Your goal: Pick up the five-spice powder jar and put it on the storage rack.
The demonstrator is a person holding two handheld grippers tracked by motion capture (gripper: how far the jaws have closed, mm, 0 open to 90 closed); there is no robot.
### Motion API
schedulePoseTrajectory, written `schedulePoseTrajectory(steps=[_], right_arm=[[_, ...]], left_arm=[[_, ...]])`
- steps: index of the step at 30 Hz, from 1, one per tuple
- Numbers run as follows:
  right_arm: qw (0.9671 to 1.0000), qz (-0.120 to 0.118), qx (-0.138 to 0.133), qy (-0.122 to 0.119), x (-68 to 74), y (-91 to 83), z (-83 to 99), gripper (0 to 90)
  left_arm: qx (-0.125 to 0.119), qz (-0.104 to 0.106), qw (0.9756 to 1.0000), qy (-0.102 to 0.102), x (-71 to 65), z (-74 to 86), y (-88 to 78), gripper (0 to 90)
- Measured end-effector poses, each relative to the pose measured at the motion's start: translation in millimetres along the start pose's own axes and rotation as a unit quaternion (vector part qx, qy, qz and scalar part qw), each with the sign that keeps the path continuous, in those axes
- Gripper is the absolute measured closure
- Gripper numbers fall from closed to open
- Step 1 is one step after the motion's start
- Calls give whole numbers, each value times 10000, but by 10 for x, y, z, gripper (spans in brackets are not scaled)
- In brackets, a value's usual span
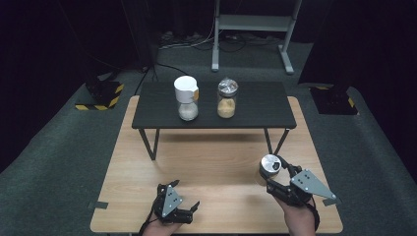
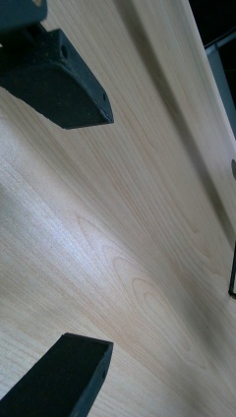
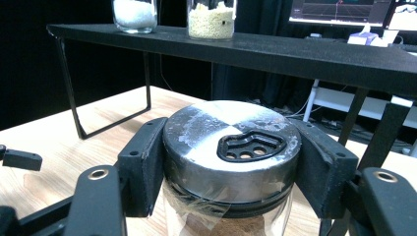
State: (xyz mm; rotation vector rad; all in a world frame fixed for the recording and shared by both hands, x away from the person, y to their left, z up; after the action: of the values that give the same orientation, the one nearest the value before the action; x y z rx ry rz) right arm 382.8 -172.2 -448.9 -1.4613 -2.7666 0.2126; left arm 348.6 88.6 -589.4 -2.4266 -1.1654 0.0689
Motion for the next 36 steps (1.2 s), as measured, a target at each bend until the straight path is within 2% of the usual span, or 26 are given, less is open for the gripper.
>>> schedulePoseTrajectory(steps=[36], right_arm=[[9997,-2,-240,0,-62,81,-424,345]], left_arm=[[-10,-1,10000,12,-2,-1,-2,6]])
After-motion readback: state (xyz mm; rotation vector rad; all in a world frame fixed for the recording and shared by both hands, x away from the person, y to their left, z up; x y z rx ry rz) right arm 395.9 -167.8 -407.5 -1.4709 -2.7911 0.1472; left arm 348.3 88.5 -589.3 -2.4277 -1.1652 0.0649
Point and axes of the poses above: each handheld gripper's, and its own axes: y roughly forward along the jaws, z roughly out of its underside, x roughly to its left, the point moved 10 cm from there along y, roughly forward along the jaws
